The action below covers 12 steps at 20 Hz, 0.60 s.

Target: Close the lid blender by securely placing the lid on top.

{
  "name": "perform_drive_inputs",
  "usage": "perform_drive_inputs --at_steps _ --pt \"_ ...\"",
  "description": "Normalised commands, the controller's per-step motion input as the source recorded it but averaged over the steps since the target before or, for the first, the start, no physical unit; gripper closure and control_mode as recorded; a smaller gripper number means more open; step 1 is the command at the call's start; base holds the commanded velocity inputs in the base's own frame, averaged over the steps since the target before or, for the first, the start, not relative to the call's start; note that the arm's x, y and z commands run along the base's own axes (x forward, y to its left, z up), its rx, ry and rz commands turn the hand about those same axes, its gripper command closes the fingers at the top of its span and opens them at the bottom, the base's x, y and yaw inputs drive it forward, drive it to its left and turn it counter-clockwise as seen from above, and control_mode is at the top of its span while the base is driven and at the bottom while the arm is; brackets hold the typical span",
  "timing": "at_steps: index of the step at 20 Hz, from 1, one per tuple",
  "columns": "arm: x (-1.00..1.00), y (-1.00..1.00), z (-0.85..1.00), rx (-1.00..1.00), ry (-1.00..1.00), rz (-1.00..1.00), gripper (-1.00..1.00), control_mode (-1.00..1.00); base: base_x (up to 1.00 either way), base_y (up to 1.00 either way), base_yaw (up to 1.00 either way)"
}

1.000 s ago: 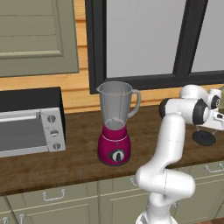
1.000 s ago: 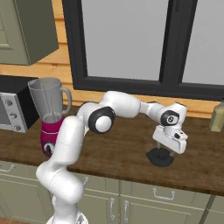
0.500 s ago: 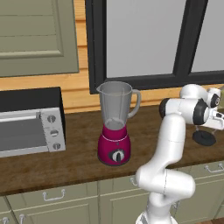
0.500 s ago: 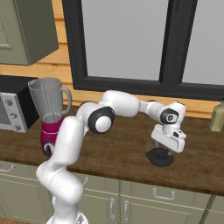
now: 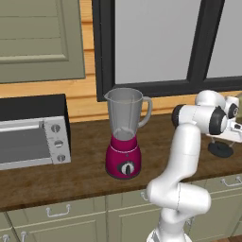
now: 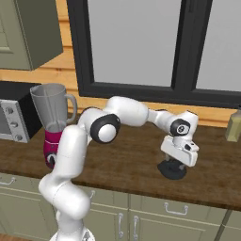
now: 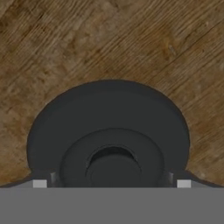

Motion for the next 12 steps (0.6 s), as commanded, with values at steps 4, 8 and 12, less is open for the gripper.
perform_drive_inputs --at_steps 4,8,12 --pt "-0.22 -0.11 -0.13 0.00 0.00 0.02 -1.00 -1.00 0.00 0.00 0.00" --pt "0.00 0.00 -0.11 0.00 -0.01 0.00 -1.00 -1.00 0.00 0.00 0.00" --pt "0.00 0.00 -0.20 -0.02 -0.04 0.00 -1.00 -1.00 0.00 0.00 0.00"
